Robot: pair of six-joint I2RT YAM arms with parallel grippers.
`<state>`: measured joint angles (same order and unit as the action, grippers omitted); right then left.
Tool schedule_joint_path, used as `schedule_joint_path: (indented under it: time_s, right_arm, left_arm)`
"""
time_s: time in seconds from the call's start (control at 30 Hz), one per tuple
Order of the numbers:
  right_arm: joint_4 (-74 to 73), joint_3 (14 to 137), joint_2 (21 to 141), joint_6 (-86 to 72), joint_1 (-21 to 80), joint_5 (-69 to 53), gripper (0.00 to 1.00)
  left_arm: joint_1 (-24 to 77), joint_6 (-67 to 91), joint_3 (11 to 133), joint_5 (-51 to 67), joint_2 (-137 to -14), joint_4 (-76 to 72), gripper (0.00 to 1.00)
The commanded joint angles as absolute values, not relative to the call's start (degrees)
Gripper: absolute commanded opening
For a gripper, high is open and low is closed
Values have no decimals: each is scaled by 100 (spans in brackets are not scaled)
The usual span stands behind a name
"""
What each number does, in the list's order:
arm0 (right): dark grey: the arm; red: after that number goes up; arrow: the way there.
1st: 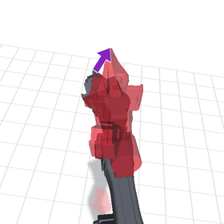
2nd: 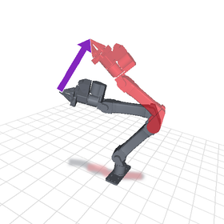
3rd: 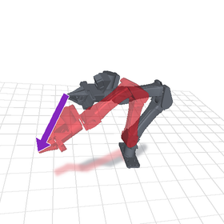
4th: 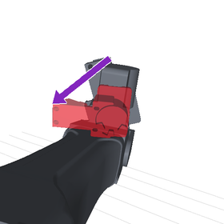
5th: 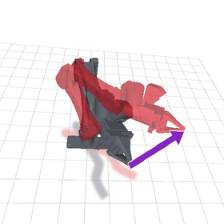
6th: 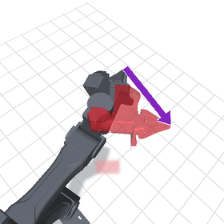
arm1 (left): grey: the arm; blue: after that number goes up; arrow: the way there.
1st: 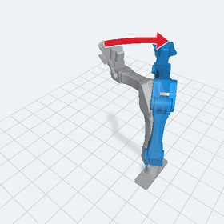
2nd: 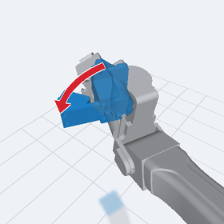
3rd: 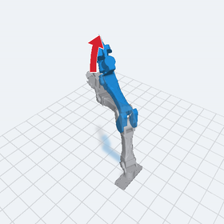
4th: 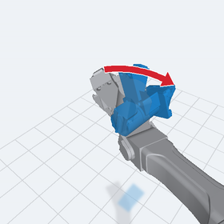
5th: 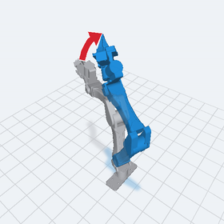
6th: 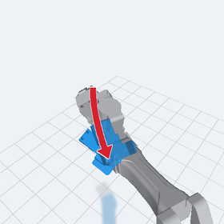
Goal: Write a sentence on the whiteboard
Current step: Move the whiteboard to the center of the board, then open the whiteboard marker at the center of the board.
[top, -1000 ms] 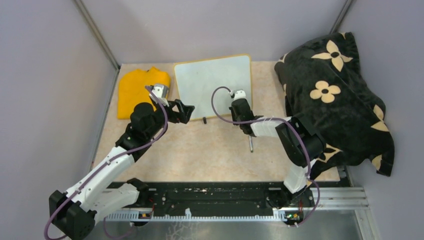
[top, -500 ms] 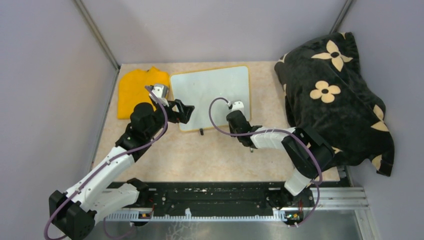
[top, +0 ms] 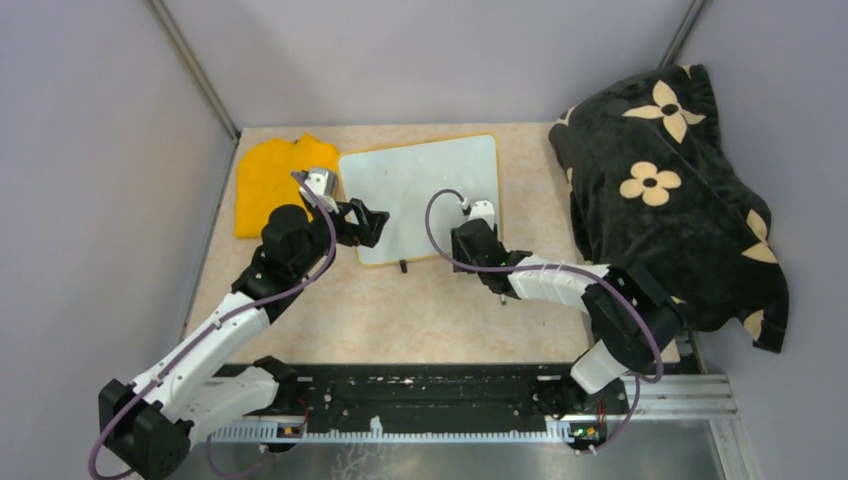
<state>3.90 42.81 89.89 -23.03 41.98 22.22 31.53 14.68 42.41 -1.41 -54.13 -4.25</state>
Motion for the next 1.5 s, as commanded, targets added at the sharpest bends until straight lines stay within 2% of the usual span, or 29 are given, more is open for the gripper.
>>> schedule_joint_path:
  time_s: [0.0, 0.07, 0.2, 0.43, 0.67, 0.97, 1.1, 1.23, 1.47]
  right_arm:
    - [435, 4316, 8239, -2417, 4325, 2057, 58]
    - [308, 4280, 7914, -2409, 4363, 2050, 68]
    - [97, 4067, 7270, -2539, 4384, 2254, 76]
    - [-1086, 3937, 6807, -4018, 4382, 3738, 98]
    - [-718, 3260, 6372, -3927, 4011, 2931, 98]
    - [-995, 3404, 7021, -3227, 3707, 2539, 83]
    - [-960, 3507, 7313, -2923, 3707, 2473, 71]
    - [-1126, 3661, 7565, -2914, 3703, 2640, 68]
    - [-871, 3720, 7731, -2635, 3659, 2430, 43]
  left_arm:
    - [3189, 1380, 4309, -199, -5349, -526, 99]
    - [3187, 1371, 4303, -202, -5313, -527, 99]
    - [3190, 1371, 4287, -186, -5270, -549, 99]
    - [3186, 1375, 4263, -210, -5214, -562, 99]
    - [3190, 1438, 4231, -426, -5203, -604, 99]
    - [3179, 1749, 3883, -927, -4973, -996, 99]
    - [3190, 1682, 3903, -948, -4959, -949, 99]
    - [3190, 1619, 3969, -970, -4978, -839, 99]
    - [3190, 1477, 4029, -576, -5036, -802, 99]
